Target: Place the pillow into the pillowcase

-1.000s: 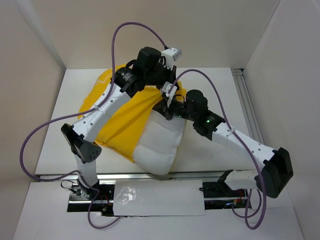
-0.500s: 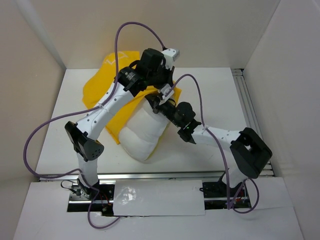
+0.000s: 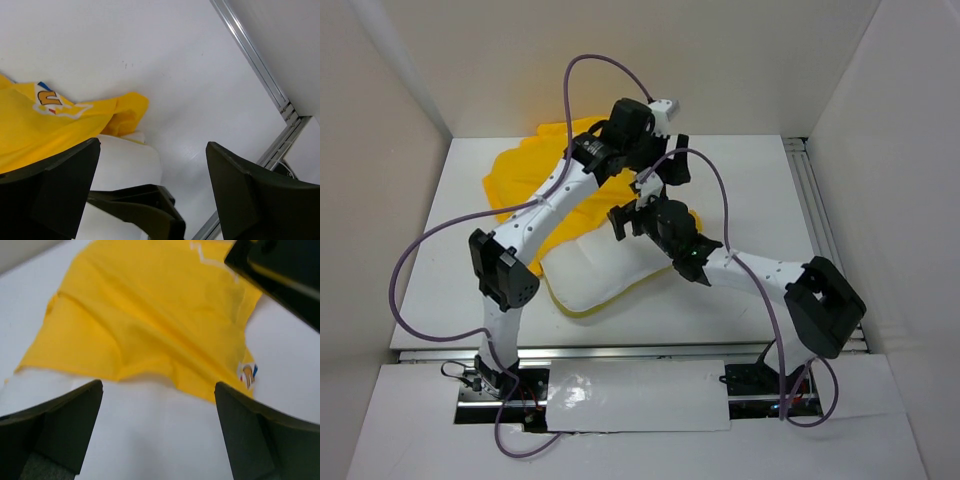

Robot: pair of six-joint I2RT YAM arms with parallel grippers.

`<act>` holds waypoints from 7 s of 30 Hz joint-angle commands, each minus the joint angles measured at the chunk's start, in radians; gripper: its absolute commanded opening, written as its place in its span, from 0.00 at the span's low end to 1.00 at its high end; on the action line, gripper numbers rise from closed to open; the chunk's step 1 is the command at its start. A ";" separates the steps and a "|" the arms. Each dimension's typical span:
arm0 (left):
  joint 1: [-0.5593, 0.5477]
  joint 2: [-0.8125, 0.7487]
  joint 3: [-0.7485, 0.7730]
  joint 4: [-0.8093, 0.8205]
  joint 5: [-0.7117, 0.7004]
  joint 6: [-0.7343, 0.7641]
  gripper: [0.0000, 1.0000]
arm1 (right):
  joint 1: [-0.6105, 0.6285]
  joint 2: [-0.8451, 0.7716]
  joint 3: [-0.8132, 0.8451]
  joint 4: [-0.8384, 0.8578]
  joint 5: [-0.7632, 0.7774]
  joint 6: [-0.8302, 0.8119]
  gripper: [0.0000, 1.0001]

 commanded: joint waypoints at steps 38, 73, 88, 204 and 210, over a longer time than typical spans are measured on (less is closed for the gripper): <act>0.669 -1.038 -1.268 -0.140 -0.309 -0.493 1.00 | 0.546 0.329 0.552 -0.830 0.319 0.221 1.00; 0.519 -1.059 -1.475 0.352 -0.036 -0.274 1.00 | 0.206 0.139 0.586 -0.721 0.143 0.126 0.00; 0.409 -1.024 -1.440 0.490 -0.301 -0.021 1.00 | 0.121 0.127 0.725 -0.841 0.035 0.069 0.00; 0.143 0.146 -0.179 -0.130 -0.712 -0.030 0.88 | -0.350 0.108 0.205 -0.365 -0.201 0.359 0.94; 0.165 0.155 -0.179 -0.119 -0.743 -0.019 0.86 | -0.340 0.165 0.219 -0.353 -0.213 0.359 0.94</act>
